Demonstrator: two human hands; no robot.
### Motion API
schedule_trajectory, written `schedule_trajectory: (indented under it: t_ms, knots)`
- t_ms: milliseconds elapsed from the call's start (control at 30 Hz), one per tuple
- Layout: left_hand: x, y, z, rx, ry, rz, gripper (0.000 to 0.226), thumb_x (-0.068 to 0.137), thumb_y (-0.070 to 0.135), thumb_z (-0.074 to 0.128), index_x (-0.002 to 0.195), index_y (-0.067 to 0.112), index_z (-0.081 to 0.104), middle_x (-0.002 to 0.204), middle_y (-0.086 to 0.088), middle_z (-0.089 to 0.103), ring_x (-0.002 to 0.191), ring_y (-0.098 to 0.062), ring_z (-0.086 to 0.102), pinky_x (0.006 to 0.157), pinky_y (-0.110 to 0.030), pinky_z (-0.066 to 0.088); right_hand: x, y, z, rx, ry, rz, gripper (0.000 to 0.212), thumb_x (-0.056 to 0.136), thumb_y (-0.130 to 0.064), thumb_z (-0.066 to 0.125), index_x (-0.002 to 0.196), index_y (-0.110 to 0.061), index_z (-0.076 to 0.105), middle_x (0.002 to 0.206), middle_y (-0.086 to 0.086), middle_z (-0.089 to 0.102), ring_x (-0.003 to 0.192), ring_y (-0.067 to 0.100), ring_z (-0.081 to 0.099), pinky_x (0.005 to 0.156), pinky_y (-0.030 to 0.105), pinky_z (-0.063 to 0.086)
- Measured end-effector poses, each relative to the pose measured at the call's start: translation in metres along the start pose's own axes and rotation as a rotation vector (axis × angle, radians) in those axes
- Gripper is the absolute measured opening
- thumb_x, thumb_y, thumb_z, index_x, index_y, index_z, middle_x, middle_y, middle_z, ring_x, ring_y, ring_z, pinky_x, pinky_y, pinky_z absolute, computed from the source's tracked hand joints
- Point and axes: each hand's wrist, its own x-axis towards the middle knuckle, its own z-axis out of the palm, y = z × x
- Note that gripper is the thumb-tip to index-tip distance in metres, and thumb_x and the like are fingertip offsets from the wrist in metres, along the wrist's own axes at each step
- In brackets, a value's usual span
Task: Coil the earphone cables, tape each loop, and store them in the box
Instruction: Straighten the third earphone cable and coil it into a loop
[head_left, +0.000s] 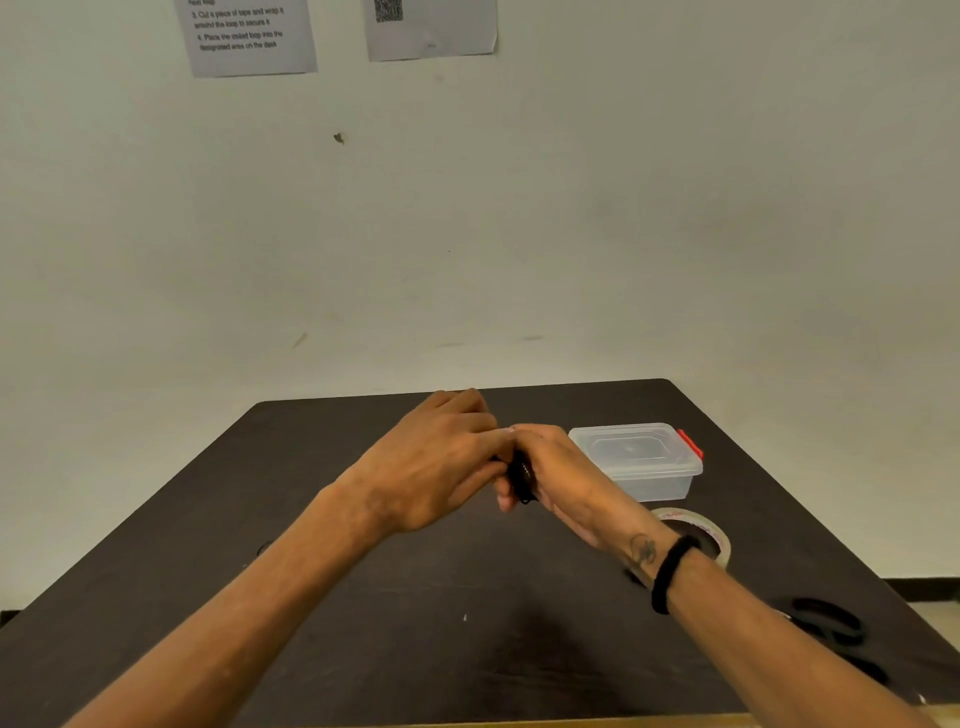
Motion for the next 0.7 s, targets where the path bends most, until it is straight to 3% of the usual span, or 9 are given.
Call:
schedule_trajectory:
  t_ms: [133,267,367,433,500,600,700]
  knots:
    - [-0.006,-0.007,0.015,0.140,0.147,0.063,0.018,0.107,0.033,0.053,0.119,0.023,0.063,0.116,0.001,0.065,0.113,-0.021,0.057,0.098,-0.038,0.049,0.000,0.001,0.000,0.149,0.006,0.115,0.032,0.107,-0.020,0.037,0.093,-0.006,0.062,0.061,0.006,0.047,0.056,0.018,0.046,0.062,0.037,0.046]
    - [-0.014,-0.009,0.028,-0.064,0.226,-0.075,0.016,0.109,0.032,0.052,0.114,0.024,0.065,0.106,0.011,0.066,0.102,-0.012,0.059,0.089,-0.034,0.050,-0.004,0.004,0.002,0.276,-0.032,0.201,0.035,0.109,-0.024,0.037,0.090,-0.007,0.060,0.058,0.000,0.038,0.051,0.015,0.037,0.058,0.033,0.041]
    - [-0.018,0.005,0.046,-0.415,0.328,-0.323,0.010,0.105,0.028,0.060,0.110,0.024,0.067,0.103,0.015,0.069,0.102,-0.006,0.064,0.089,-0.031,0.054,-0.009,0.004,0.004,0.350,-0.055,0.224,0.035,0.109,-0.025,0.037,0.088,-0.009,0.059,0.059,0.000,0.037,0.052,0.015,0.036,0.058,0.033,0.040]
    - [-0.018,0.016,0.056,-0.864,0.396,-0.523,0.013,0.105,0.026,0.060,0.111,0.018,0.068,0.101,0.008,0.073,0.101,-0.014,0.072,0.090,-0.034,0.059,-0.010,0.003,0.005,0.456,-0.086,0.230,0.033,0.109,-0.024,0.039,0.086,-0.010,0.059,0.059,0.001,0.037,0.053,0.015,0.036,0.060,0.033,0.041]
    - [-0.016,0.029,0.061,-1.250,0.458,-0.644,0.021,0.104,0.026,0.056,0.114,0.010,0.064,0.097,-0.003,0.072,0.092,-0.021,0.073,0.080,-0.036,0.062,-0.010,0.004,0.007,0.548,-0.119,0.230,0.032,0.108,-0.024,0.041,0.086,-0.011,0.060,0.059,0.000,0.039,0.054,0.015,0.039,0.061,0.034,0.044]
    - [-0.011,0.043,0.064,-1.495,0.539,-0.759,0.024,0.105,0.026,0.055,0.117,0.007,0.062,0.085,-0.013,0.066,0.067,-0.021,0.068,0.056,-0.029,0.056,-0.009,0.005,0.008,0.630,-0.176,0.230,0.031,0.109,-0.024,0.044,0.089,-0.010,0.063,0.064,0.003,0.048,0.058,0.017,0.048,0.066,0.035,0.049]
    - [-0.008,0.044,0.065,-1.649,0.589,-0.889,0.019,0.102,0.026,0.062,0.112,0.011,0.069,0.075,-0.008,0.065,0.057,-0.016,0.061,0.052,-0.030,0.052,-0.006,0.005,0.001,0.575,-0.227,0.235,0.032,0.110,-0.023,0.047,0.094,-0.005,0.068,0.078,0.011,0.065,0.069,0.023,0.065,0.073,0.038,0.060]
